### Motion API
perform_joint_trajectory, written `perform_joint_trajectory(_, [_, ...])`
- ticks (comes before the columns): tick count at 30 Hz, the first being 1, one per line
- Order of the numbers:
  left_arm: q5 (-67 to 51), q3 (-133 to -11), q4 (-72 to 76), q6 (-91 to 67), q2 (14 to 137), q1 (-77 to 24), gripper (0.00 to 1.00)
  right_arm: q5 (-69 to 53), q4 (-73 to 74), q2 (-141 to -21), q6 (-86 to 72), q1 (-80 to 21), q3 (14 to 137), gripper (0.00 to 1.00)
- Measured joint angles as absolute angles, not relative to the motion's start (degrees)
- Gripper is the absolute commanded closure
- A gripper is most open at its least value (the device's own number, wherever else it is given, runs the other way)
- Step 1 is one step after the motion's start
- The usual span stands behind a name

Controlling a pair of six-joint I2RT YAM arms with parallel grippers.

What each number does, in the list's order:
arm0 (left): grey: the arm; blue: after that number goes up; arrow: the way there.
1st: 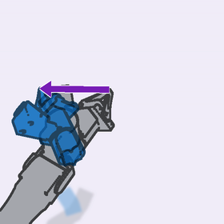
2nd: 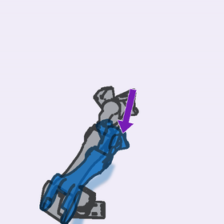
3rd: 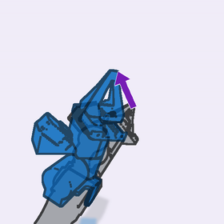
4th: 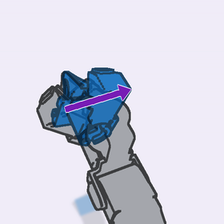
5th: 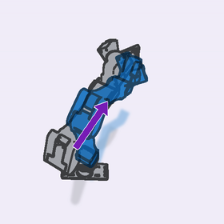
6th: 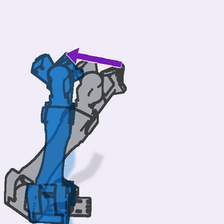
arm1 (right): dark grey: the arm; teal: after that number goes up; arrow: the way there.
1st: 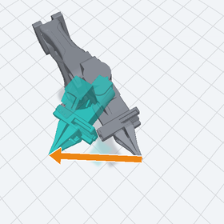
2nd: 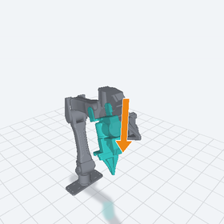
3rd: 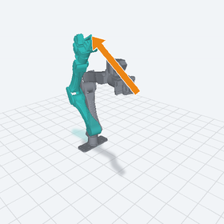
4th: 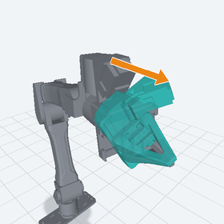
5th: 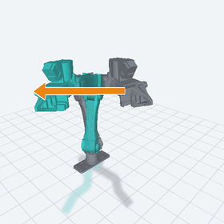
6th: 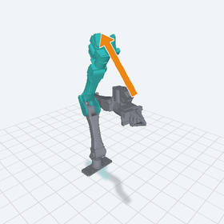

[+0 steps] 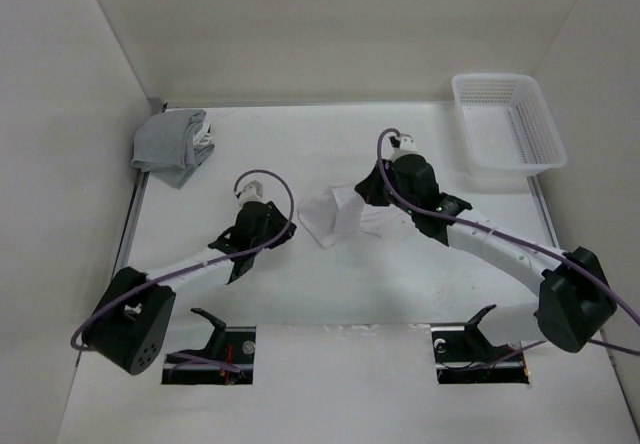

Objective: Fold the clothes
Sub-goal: Move the tank top to the center of the board, then flatten the tank top out

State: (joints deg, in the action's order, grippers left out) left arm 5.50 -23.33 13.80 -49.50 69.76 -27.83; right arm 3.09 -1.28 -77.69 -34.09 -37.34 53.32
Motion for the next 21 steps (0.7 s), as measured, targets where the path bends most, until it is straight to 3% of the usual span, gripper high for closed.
perform_joint_trajectory(4, [5.61,-25.61,12.05,-48.99,76.99,-33.54,0.6,5.17,0.73,-70.26,-36.07,-33.56,43.11,0.96])
perform_joint_trajectory(9, [5.89,-29.58,15.07,-48.38,83.79,-37.23,0.56,6.24,2.52,-60.31,-37.8,-31.48,35.62,0.96])
perform_joint_trajectory(10, [5.87,-30.22,15.79,-48.36,84.75,-37.41,0.58,6.24,2.55,-59.46,-37.91,-31.16,35.18,0.96])
perform_joint_trajectory(15, [5.76,-37.74,19.88,-47.99,94.98,-38.39,0.92,6.09,2.39,-57.65,-37.76,-30.39,34.98,0.96])
perform_joint_trajectory(18, [5.63,-40.18,19.75,-47.53,96.12,-38.39,0.99,5.52,2.5,-58.0,-37.06,-29.5,36.47,0.97])
perform_joint_trajectory(21, [5.89,-42.61,17.72,-46.37,93.03,-38.06,0.99,5.1,2.72,-58.78,-36.16,-28.23,40.32,0.97])
